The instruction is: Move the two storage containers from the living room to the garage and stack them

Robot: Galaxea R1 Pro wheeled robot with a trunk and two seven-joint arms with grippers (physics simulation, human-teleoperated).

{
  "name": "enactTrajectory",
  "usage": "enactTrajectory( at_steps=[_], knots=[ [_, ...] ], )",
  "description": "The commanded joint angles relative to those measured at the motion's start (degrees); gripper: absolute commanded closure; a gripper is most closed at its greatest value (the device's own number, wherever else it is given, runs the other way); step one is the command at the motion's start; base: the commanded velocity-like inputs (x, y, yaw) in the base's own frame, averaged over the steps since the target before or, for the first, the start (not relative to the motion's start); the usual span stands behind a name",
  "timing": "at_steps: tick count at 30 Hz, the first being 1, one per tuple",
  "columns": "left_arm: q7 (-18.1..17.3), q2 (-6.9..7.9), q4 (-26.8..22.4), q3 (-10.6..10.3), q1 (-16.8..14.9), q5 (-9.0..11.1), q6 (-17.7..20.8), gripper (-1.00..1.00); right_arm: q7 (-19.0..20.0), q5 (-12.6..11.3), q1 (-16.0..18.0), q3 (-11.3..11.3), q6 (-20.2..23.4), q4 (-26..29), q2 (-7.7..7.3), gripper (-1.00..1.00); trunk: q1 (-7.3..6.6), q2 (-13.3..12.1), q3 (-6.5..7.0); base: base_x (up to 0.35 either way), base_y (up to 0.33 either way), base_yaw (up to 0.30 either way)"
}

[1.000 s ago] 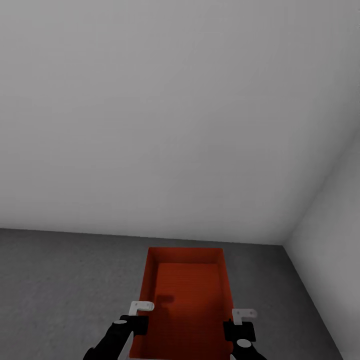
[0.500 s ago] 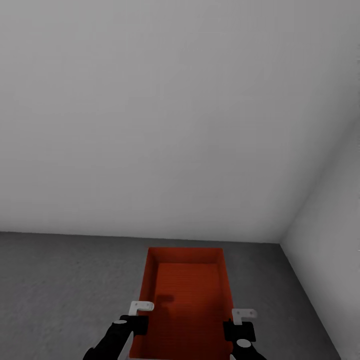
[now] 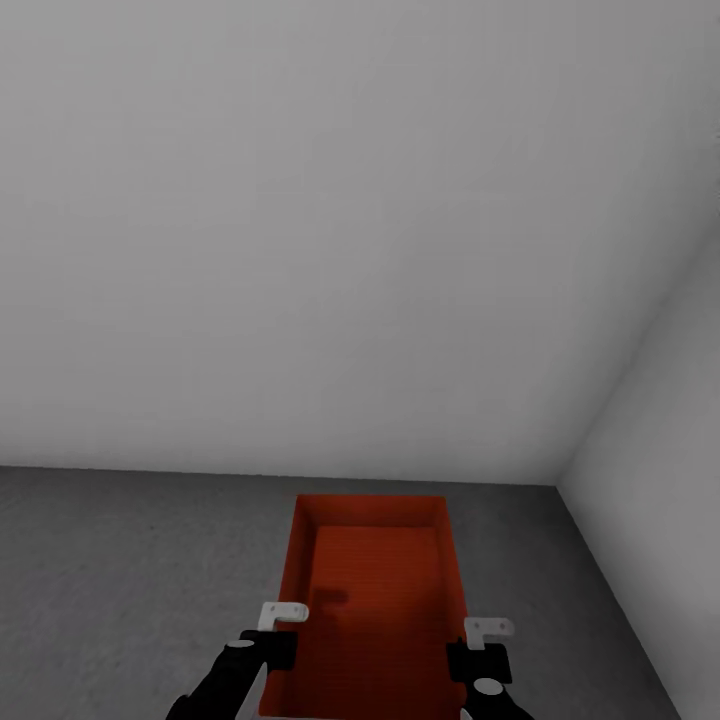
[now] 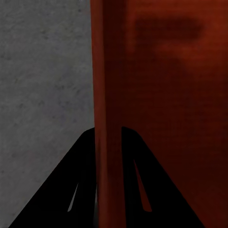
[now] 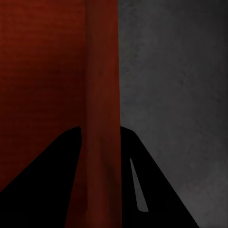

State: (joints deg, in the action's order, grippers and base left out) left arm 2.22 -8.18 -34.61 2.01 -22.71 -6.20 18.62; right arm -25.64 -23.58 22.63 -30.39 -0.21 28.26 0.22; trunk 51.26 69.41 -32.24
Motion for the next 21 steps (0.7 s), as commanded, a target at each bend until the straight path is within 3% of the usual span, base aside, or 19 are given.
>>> enactTrajectory(
  at_steps=[1,4,21],
  knots=[
    [0.3,-0.06,-0.2,-0.7,0.0,-2.1,0.1,1.00,0.3,-1.9,0.1,-0.3,0.0,-0.1,-0.04,1.00,0.00,0.0,-0.05,0.000,0.000,0.000],
    [0.3,-0.04,-0.2,-0.7,0.0,-2.0,0.3,1.00,0.3,-1.9,0.1,-0.3,0.0,-0.1,-0.04,1.00,0.00,0.0,-0.05,0.000,0.000,0.000],
    [0.3,-0.09,-0.1,-0.7,0.0,-1.7,0.7,1.00,0.3,-1.9,0.1,-0.2,0.0,-0.1,0.06,1.00,3.73,6.9,-3.48,0.000,0.000,0.000]
  ],
)
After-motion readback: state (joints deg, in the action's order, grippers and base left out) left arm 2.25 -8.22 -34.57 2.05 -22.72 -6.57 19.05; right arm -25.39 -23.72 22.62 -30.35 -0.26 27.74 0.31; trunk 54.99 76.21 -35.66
